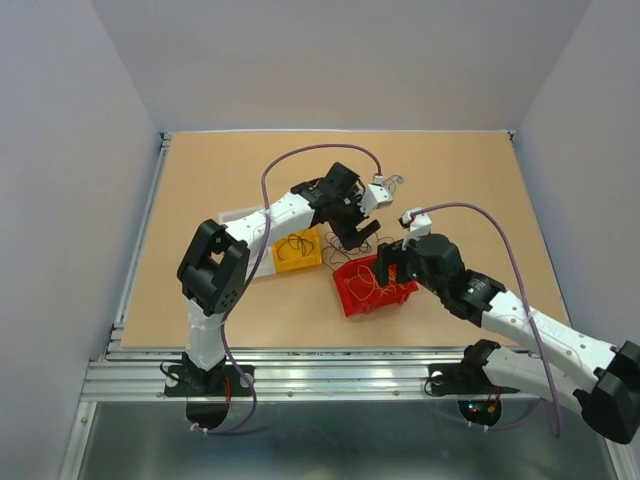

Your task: Untangle the cables

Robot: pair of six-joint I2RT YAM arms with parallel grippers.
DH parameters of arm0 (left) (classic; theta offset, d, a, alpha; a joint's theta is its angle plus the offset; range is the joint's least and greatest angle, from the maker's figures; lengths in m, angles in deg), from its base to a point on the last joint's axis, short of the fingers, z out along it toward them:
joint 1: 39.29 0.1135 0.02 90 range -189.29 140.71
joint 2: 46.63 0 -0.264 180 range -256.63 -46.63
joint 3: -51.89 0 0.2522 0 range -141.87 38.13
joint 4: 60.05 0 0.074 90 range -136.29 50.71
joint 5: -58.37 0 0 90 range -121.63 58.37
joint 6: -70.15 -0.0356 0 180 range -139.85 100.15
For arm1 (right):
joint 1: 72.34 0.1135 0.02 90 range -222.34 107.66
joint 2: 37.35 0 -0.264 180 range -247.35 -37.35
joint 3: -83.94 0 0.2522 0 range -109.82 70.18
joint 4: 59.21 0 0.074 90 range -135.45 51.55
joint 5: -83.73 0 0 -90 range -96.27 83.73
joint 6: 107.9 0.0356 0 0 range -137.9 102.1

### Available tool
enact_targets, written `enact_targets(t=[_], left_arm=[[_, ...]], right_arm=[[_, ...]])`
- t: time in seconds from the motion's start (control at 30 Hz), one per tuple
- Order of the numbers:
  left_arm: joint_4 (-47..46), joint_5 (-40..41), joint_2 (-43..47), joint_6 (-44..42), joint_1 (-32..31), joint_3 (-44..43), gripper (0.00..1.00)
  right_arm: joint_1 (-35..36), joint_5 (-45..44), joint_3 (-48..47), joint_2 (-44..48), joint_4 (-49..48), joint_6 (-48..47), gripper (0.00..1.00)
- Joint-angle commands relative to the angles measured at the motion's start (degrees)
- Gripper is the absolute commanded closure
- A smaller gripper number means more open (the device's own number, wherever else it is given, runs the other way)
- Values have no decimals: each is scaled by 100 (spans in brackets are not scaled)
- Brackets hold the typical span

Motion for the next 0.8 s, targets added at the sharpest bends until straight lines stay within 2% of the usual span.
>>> enact_targets(t=[0.0, 0.2, 0.3, 0.37, 0.43, 0.47, 0.53, 0.57, 0.77], left_arm=[[364, 477, 201, -146, 102, 234, 8], [241, 787, 378, -172, 102, 675, 13], [346, 839, 193, -190, 102, 605, 21], [390, 796, 88, -216, 102, 570, 30], [461, 690, 18, -243, 102, 491, 43], [461, 690, 8, -243, 102, 473, 61], [347, 751, 87, -217, 110, 455, 80], [207, 743, 140, -190, 119, 507, 100], [-487, 699, 1044, -6, 224, 903, 100]], right_arm=[[19, -195, -63, -151, -205, -11, 12], [28, -222, 33, 235, -197, 16, 11], [19, -187, 86, 463, -197, 33, 12], [28, -187, 112, 534, -205, 33, 12], [19, -239, 104, 543, -205, 33, 12], [19, -257, 104, 525, -197, 51, 12], [19, -275, 78, 455, -205, 42, 12], [19, -266, 86, 429, -205, 33, 12], [19, -371, 86, 393, -223, 42, 12]])
